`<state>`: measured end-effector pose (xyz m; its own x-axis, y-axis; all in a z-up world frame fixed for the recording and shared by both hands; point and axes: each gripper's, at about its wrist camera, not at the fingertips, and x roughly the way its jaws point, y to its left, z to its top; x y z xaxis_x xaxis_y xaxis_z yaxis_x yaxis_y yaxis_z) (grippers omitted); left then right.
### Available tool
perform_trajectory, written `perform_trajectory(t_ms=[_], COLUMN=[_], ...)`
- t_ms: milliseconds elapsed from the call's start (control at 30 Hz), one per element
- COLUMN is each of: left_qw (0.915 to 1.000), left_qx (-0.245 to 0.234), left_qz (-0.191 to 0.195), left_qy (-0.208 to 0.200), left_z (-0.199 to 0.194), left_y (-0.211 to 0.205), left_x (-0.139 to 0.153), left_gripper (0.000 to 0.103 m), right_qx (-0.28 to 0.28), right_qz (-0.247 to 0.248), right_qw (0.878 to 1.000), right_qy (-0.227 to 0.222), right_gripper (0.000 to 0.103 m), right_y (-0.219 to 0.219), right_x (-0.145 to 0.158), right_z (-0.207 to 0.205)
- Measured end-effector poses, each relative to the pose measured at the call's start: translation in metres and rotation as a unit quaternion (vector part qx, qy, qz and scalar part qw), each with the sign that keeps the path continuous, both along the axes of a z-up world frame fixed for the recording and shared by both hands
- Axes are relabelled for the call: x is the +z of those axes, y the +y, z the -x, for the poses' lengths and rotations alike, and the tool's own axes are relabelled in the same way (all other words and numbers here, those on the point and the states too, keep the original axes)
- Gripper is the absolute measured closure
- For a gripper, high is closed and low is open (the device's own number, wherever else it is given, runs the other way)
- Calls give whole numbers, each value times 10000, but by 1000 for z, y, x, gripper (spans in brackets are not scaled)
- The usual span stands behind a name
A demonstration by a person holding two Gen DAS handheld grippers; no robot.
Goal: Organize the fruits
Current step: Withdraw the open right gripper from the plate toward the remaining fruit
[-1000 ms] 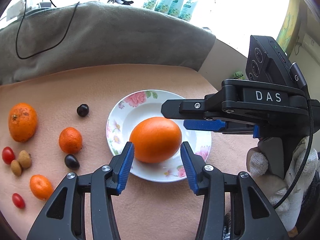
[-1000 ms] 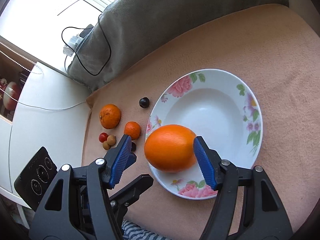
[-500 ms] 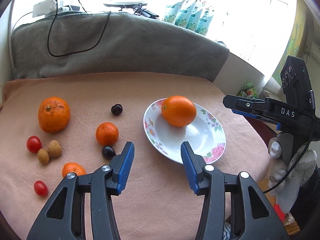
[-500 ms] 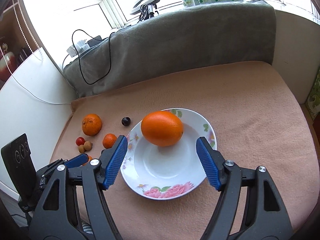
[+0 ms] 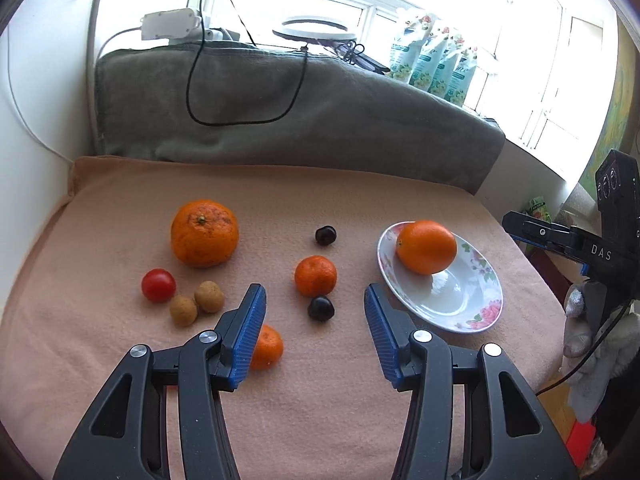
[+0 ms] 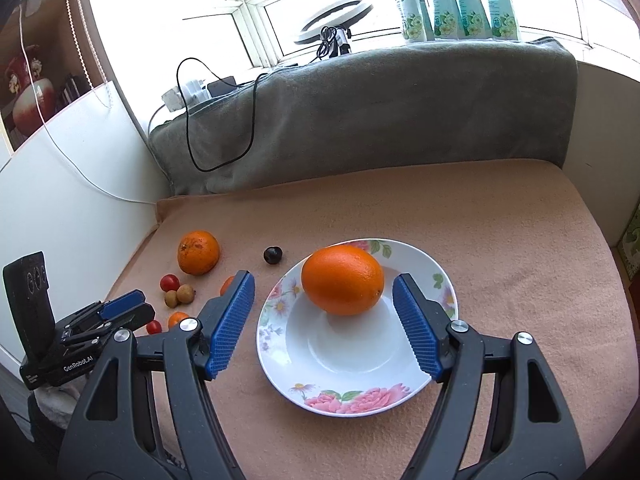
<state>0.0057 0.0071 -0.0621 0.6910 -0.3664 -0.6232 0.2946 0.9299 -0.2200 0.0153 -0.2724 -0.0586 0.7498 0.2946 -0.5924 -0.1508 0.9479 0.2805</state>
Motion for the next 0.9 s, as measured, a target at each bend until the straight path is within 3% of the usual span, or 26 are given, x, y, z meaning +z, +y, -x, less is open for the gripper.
perform_trajectory(t_ms=[100,633,900], left_qw=[9997,9941,9938], left_qx=[217,1024,1017], left_qz=[-83,28,190], left_qy=[-51,364,417], left_z=[-1,-17,-31], left_y=[12,73,89], left_x=[2,-14,-21], left_gripper=[52,52,52], right_qx=[54,560,1013], right_qz=[113,-20,-131], right_qw=[9999,9973,9923], right_qy=[5,469,700], right_gripper=[22,21,21], right_y=[8,49,87], right_x=[1,-5,-6], right_z=[-3,-38,-66])
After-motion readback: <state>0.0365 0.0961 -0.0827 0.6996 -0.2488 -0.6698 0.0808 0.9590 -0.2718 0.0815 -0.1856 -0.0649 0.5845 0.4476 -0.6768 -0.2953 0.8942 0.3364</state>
